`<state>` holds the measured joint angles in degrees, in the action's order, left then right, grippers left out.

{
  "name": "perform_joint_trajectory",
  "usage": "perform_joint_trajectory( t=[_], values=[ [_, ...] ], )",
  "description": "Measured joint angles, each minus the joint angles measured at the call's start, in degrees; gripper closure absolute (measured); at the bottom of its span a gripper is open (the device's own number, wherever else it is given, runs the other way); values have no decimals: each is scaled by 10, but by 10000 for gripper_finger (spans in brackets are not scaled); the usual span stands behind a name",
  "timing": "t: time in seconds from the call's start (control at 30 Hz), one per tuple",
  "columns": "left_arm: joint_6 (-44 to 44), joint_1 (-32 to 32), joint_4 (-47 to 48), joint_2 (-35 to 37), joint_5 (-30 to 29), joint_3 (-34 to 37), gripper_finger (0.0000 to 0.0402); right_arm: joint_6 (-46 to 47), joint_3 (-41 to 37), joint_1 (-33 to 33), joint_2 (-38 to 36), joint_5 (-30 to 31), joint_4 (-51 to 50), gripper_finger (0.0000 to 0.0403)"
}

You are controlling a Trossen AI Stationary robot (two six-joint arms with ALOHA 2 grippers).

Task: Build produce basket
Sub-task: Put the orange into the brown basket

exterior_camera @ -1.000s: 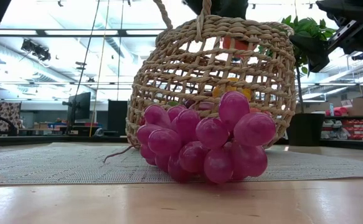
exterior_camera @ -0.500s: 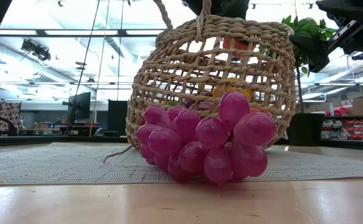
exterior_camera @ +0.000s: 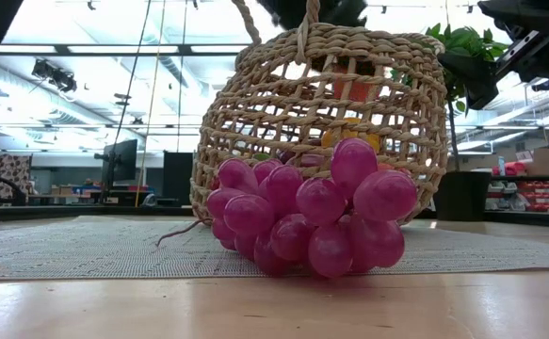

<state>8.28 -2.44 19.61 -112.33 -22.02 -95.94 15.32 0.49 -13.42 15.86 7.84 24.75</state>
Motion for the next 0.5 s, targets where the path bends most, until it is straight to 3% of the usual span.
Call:
perform_joint_trajectory(
  t=[0.13, 0.5],
  values=[
    [-21, 32, 46, 0, 54, 0, 62, 0, 0, 0, 0, 0, 0, 55],
    [-2, 40, 71, 0, 63, -5, 6, 0, 0, 0, 0, 0, 0, 55]
  ],
)
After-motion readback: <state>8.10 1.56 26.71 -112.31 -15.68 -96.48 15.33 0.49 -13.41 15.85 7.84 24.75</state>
